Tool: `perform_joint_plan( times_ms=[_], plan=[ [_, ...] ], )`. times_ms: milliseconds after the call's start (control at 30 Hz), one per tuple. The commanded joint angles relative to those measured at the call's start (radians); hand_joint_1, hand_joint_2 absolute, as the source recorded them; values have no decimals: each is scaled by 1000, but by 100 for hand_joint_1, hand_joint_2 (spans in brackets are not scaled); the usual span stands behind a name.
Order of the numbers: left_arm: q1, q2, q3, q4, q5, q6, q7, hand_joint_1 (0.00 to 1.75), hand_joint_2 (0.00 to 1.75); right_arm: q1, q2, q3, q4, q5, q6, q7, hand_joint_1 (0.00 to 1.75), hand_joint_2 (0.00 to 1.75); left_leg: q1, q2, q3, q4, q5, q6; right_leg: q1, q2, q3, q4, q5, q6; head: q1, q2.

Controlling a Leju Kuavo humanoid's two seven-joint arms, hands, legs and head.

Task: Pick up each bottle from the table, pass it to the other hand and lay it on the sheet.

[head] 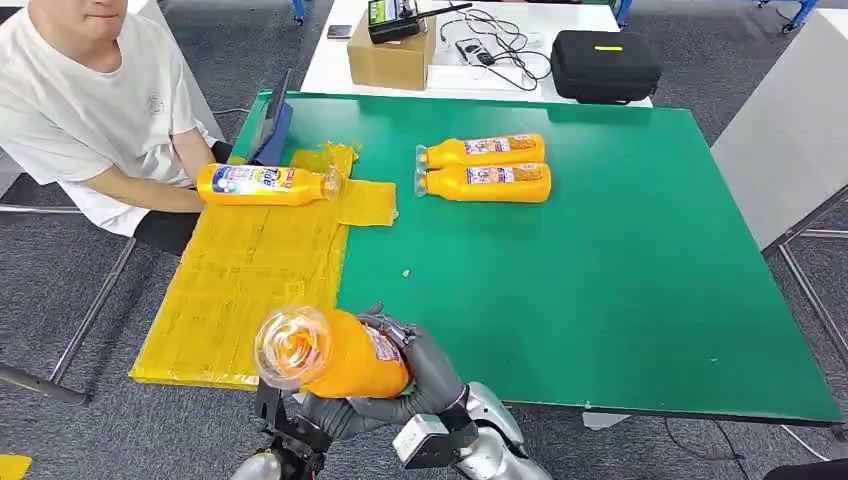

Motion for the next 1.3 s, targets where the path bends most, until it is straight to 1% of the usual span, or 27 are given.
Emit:
perform_joint_plan(
  times_ms=[33, 67, 133, 167, 233, 333, 400, 433, 467, 500, 533, 667, 733, 833, 933, 967, 1067, 1133, 1167, 1200, 1233, 1267, 1300],
  plan=[
    [-54, 10, -7, -39, -26, 34, -26, 0, 175, 8, -60, -5, 116, 20, -44, -2, 175, 175, 1, -3, 1, -1, 1, 0, 1, -4, 3, -2, 0, -1, 0, 0],
    [-52, 18, 0, -39, -26, 29, -21, 0, 175, 12, -68, -15, 107, 20, -50, -2, 175, 175, 2, -4, 2, -1, 1, -1, 2, -5, 4, -2, 0, -2, 0, 0],
    [-52, 49, 14, -25, 6, -27, 9, 0, 175, 8, -89, -38, 99, 29, -60, 2, 175, 175, 2, -3, 2, -1, 1, -1, 2, -5, 5, -3, 0, -2, 0, 0],
    [-50, 57, 28, -17, 13, -53, 4, 0, 175, 6, -97, -52, 99, 33, -62, 1, 175, 175, 1, -4, 1, -1, 1, -1, 2, -5, 4, -3, 0, -2, 0, 0],
    [-49, 94, 45, -9, 11, -146, -15, 0, 175, -4, -115, -95, 98, 43, -64, -6, 175, 175, 1, -3, 2, -2, 1, -1, 1, -4, 4, -3, 0, -2, 0, 0],
    [-44, 121, 64, -17, -29, -200, -43, 0, 175, -6, -125, -146, 89, 29, -42, -25, 175, 175, 1, -3, 1, -1, 1, -1, 1, -3, 2, -2, 0, -1, 0, 0],
    [-39, 118, 88, -11, -50, -211, -45, 0, 175, 3, -129, -179, 77, 25, -18, -25, 175, 175, 1, -4, 1, -1, 1, -1, 1, -5, 4, -2, 0, -2, -1, 0],
    [-39, 118, 88, -10, -50, -211, -45, 0, 175, 3, -133, -179, 77, 26, -18, -25, 175, 175, 1, -5, 1, -1, 1, -1, 2, -5, 4, -3, 1, -2, 4, 0],
    [-41, 115, 90, -1, -53, -214, -43, 0, 175, 9, -135, -187, 70, 15, -8, -25, 175, 175, 1, -3, -1, 0, 1, -1, 1, -2, 1, -1, 1, -1, 3, 0],
    [-42, 116, 88, 2, -58, -221, -43, 0, 175, 14, -141, -192, 63, 3, 3, -25, 175, 175, 2, -1, 2, -1, 0, -2, 2, 0, 5, -2, 1, -3, 3, 0],
    [-43, 121, 83, 1, -66, -227, -45, 0, 175, 14, -143, -194, 63, 1, 5, -25, 175, 175, 0, -2, 0, 0, 1, -1, 0, -1, 2, 0, 1, -2, 2, 0],
    [-46, 146, 72, 2, -94, -252, -61, 0, 175, 8, -165, -200, 56, -10, 16, -25, 175, 175, 0, -4, 1, -1, 1, -2, 1, -3, 4, -1, 0, -2, 2, 0],
    [-43, 146, 78, 4, -98, -259, -65, 0, 175, 11, -174, -215, 42, -45, 26, -25, 175, 175, 0, -2, 1, 0, 1, -1, 1, -1, 3, -1, 0, -2, 2, 0],
    [-40, 145, 79, 4, -98, -259, -65, 0, 175, 10, -181, -218, 39, -50, 32, -25, 175, 175, 1, -2, 1, 0, 1, -2, 2, -2, 3, -1, 0, -3, 2, 0],
    [-39, 132, 81, 1, -103, -259, -65, 0, 175, 13, -170, -232, 41, -45, 22, -25, 175, 175, 1, -1, 1, 0, 1, -2, 2, -2, 3, -1, 1, -2, 2, 0],
    [-39, 123, 77, 2, -104, -260, -64, 0, 175, 12, -158, -235, 44, -58, 43, -25, 175, 175, 1, -1, 1, 0, 1, -2, 2, -1, 3, -1, 1, -2, 2, 0],
    [-37, 105, 63, 5, -105, -253, -53, 0, 175, 11, -125, -235, 64, -35, 37, -25, 175, 175, 1, -1, 1, 0, 0, -1, 1, -1, 2, 0, 0, -2, 2, 0],
    [-30, 74, 63, 6, -83, -235, -36, 0, 175, 14, -85, -236, 69, -30, 28, -25, 175, 175, 1, 0, 1, 0, 0, -2, 1, -1, 3, -1, 0, -3, 2, 0],
    [-18, 27, 80, 9, -17, -190, 9, 0, 175, 22, -49, -229, 77, -6, -7, -23, 175, 175, 0, 0, 0, 0, 0, -1, 0, 0, 2, 0, 0, -2, 2, 0],
    [-16, 9, 76, 4, 8, -169, 26, 0, 175, 31, -25, -226, 79, -6, -25, -20, 175, 175, 1, 0, 2, 0, 0, -2, 2, 0, 3, -1, 0, -3, 2, 0],
    [-8, -17, 84, -2, 39, -114, 42, 0, 175, 41, -1, -219, 85, -10, -44, -11, 175, 175, 1, 1, 1, 0, 0, -2, 1, 1, 2, -1, 0, -2, 2, 0],
    [-3, -30, 74, -20, 74, -59, 55, 0, 175, 51, 23, -202, 96, -32, -55, -2, 175, 175, 1, 0, 0, 0, 0, -1, 1, 0, 2, -1, 0, -2, 2, 0],
    [-5, -30, 59, -29, 91, -28, 54, 0, 175, 52, 32, -182, 107, -48, -58, 1, 175, 175, 1, 1, 1, 0, 0, -2, 2, 0, 3, -1, 0, -2, 2, 0]
  ],
)
